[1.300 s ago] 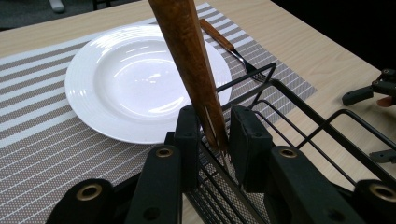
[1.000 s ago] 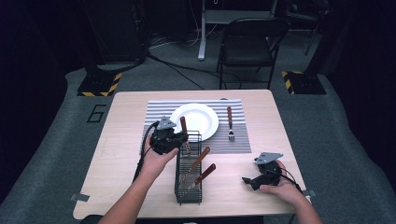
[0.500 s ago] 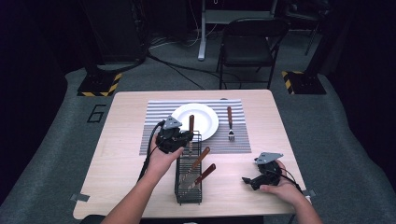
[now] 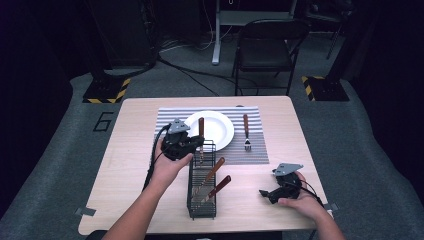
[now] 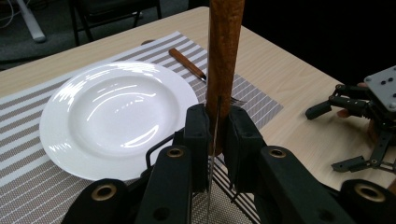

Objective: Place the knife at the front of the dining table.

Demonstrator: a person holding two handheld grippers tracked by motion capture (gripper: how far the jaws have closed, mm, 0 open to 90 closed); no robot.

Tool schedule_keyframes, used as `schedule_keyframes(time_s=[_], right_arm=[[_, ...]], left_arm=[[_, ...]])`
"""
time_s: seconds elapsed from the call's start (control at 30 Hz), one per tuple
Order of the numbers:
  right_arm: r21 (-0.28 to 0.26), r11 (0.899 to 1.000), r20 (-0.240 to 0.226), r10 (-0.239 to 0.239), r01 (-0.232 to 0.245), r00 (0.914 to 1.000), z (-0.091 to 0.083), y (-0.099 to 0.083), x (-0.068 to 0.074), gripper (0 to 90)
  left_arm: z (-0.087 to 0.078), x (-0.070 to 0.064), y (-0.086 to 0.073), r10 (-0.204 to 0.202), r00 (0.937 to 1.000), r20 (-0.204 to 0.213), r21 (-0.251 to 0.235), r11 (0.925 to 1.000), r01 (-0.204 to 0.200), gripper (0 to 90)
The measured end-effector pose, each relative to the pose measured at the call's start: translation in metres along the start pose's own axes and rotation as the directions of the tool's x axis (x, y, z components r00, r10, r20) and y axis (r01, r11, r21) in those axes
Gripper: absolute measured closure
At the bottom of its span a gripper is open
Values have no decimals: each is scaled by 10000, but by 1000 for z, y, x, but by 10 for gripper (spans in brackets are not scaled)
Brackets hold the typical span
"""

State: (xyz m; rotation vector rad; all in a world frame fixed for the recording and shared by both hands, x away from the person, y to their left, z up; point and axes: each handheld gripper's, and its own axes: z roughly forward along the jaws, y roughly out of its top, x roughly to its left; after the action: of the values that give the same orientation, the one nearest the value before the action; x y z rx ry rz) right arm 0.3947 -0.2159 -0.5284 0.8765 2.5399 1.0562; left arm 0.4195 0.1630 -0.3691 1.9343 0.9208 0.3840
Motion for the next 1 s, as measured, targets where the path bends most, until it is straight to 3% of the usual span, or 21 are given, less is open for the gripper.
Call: schedule_keyframes(time_s=[1.0], right_arm=[[21,10000,28,31,-31,10000,0,0,0,0]], left_arm=[[-49,9,49,155,9998,-152,-778,9968,-166,801]])
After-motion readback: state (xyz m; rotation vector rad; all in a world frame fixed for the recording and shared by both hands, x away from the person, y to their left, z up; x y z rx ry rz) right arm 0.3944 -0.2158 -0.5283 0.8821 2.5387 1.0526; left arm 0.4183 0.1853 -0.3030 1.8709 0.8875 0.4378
